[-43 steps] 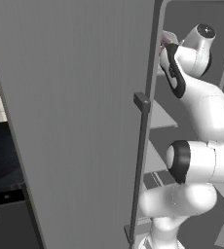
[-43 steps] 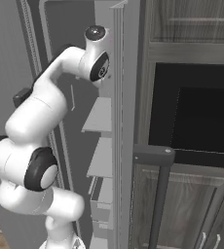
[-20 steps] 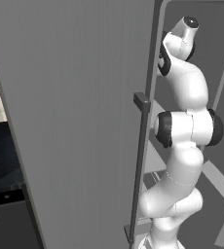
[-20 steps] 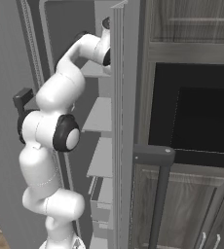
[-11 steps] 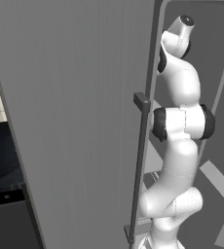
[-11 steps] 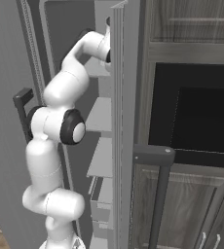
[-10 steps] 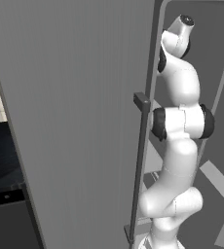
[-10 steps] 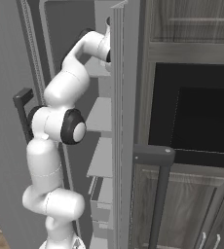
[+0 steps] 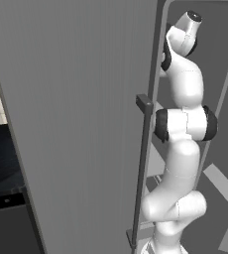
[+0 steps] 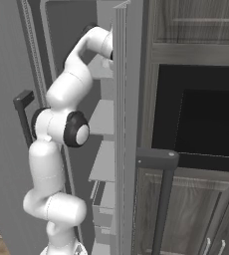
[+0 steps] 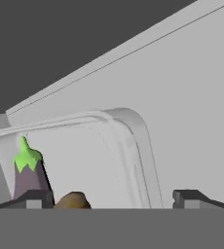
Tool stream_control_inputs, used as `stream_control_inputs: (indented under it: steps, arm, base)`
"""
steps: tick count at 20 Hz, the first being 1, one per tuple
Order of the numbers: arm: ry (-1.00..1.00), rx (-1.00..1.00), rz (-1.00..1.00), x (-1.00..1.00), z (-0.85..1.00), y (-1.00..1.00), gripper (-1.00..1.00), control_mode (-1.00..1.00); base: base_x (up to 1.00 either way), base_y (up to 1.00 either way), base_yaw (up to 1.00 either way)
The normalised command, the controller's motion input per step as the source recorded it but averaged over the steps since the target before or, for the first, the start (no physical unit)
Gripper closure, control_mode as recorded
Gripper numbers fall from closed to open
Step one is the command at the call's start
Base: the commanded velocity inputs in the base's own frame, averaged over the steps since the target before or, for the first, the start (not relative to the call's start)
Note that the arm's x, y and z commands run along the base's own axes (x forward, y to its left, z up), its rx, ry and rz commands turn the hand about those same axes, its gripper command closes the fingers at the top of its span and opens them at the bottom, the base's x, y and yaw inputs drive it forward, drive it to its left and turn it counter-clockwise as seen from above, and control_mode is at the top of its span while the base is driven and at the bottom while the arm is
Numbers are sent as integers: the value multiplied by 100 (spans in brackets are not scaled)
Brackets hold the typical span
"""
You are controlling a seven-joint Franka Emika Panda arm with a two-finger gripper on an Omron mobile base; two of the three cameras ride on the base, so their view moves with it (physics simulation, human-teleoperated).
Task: Take the garlic and eggplant out of the freezer and place them in the tupperware container on the counter. Then put the tupperware containing the vegetables back in the freezer.
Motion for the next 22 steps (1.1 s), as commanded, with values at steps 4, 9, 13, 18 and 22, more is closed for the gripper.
stream_control_inputs:
  steps: [4, 9, 13, 18, 22]
  arm:
    - [-7, 0, 3, -47, 0, 4, -100, -100]
    - [-7, 0, 2, -77, 0, 25, -100, -100]
    - [-2, -2, 0, -99, -13, 50, -100, -100]
    - [0, -1, 0, -100, -34, 50, -100, -100]
    - [-4, 0, 0, -100, -36, 19, -100, -100]
  base:
    - [0, 0, 0]
    - [0, 0, 0]
    - [0, 0, 0]
    - [0, 0, 0]
    - [0, 0, 0]
